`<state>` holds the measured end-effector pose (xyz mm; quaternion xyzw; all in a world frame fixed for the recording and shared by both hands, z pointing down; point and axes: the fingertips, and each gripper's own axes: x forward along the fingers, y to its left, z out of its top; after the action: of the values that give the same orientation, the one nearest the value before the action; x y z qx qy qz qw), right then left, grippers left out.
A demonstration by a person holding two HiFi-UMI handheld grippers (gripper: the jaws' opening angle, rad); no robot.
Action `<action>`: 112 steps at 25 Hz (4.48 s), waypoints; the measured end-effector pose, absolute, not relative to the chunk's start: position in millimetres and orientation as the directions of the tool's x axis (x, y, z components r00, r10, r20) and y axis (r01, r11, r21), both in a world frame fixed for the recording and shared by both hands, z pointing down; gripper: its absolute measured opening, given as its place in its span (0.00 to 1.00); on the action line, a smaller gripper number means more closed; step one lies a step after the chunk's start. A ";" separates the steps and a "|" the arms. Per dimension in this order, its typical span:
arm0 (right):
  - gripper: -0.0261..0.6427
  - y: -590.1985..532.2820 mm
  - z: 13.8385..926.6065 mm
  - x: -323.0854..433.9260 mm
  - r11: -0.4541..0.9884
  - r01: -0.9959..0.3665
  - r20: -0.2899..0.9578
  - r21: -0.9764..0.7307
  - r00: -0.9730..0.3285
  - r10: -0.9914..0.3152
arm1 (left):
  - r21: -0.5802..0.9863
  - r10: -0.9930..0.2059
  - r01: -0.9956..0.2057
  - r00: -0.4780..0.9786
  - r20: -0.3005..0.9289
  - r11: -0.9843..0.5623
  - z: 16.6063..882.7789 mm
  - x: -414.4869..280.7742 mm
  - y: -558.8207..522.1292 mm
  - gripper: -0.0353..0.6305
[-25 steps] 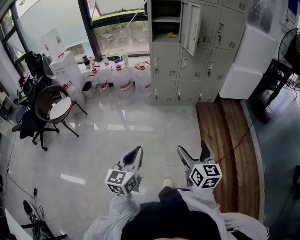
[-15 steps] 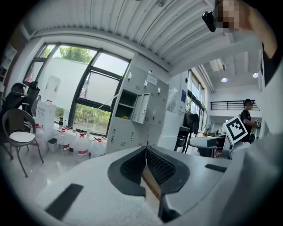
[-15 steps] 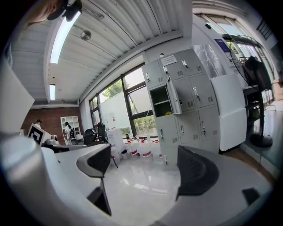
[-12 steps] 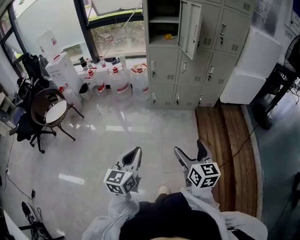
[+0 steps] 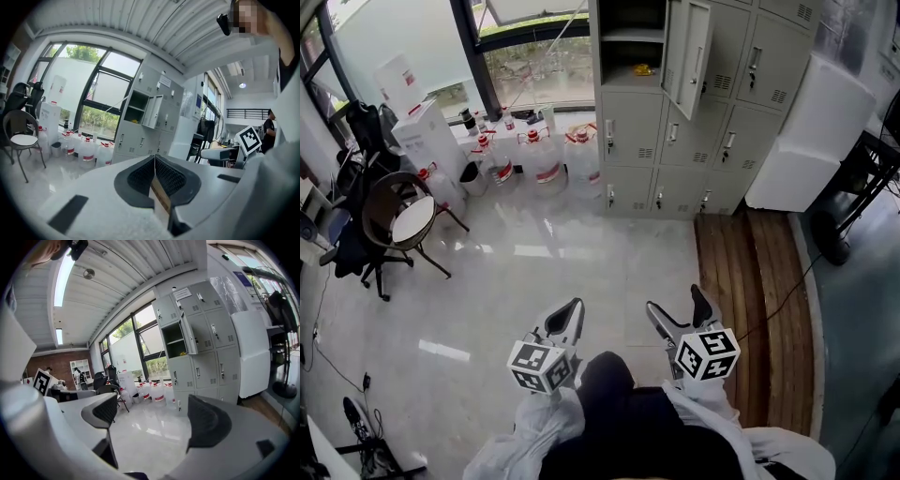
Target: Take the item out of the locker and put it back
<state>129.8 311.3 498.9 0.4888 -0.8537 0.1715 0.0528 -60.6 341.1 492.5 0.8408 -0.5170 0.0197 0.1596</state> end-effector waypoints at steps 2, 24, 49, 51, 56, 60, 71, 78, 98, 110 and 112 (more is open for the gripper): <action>0.74 313.0 501.2 126.6 0.469 -0.849 0.264 -0.244 -0.524 -0.810 | 0.255 -0.866 -0.880 0.454 0.209 -0.400 495.9 -66.7 342.5 0.07; 0.74 179.5 485.9 126.7 0.445 -0.862 0.223 -0.244 -0.496 -0.839 | 0.229 -0.837 -0.849 0.517 0.180 -0.476 479.7 -52.0 185.7 0.07; 0.74 -50.3 473.3 78.5 0.405 -0.881 0.229 -0.244 -0.458 -0.859 | 0.240 -0.814 -0.823 0.557 0.165 -0.515 465.1 -97.8 -50.0 0.07; 0.74 -60.1 474.0 73.6 0.406 -0.881 0.228 -0.242 -0.459 -0.859 | 0.239 -0.811 -0.819 0.563 0.161 -0.521 465.7 -101.5 -61.2 0.07; 0.74 -71.2 477.3 66.2 0.396 -0.886 0.242 -0.239 -0.450 -0.860 | 0.252 -0.810 -0.816 0.565 0.159 -0.520 470.0 -110.7 -71.9 0.07; 0.74 -73.2 479.7 62.0 0.396 -0.891 0.261 -0.223 -0.446 -0.856 | 0.277 -0.817 -0.818 0.556 0.155 -0.504 472.7 -118.1 -74.4 0.07; 0.74 -101.2 491.3 56.6 0.410 -0.884 0.291 -0.224 -0.463 -0.838 | 0.283 -0.821 -0.827 0.542 0.178 -0.485 482.7 -118.5 -91.9 0.07; 0.74 -148.8 488.8 58.6 0.430 -0.884 0.274 -0.182 -0.465 -0.841 | 0.257 -0.824 -0.838 0.532 0.194 -0.480 482.7 -114.5 -136.7 0.07; 0.74 -362.1 470.9 74.8 0.465 -0.855 0.210 -0.229 -0.510 -0.834 | 0.199 -0.816 -0.837 0.544 0.195 -0.510 465.5 -70.3 -356.6 0.07; 0.74 -434.3 440.8 60.0 0.524 -0.831 0.144 -0.186 -0.550 -0.822 | 0.154 -0.858 -0.866 0.495 0.139 -0.475 447.6 -81.3 -426.5 0.07; 0.74 -444.2 430.5 57.8 0.525 -0.835 0.120 -0.167 -0.546 -0.829 | 0.155 -0.863 -0.869 0.489 0.128 -0.470 445.8 -83.0 -431.9 0.07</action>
<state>57.8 -444.2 430.5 0.4765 -0.8731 0.1026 0.0129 -83.0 -431.9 445.8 0.8572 -0.5050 0.0159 0.0997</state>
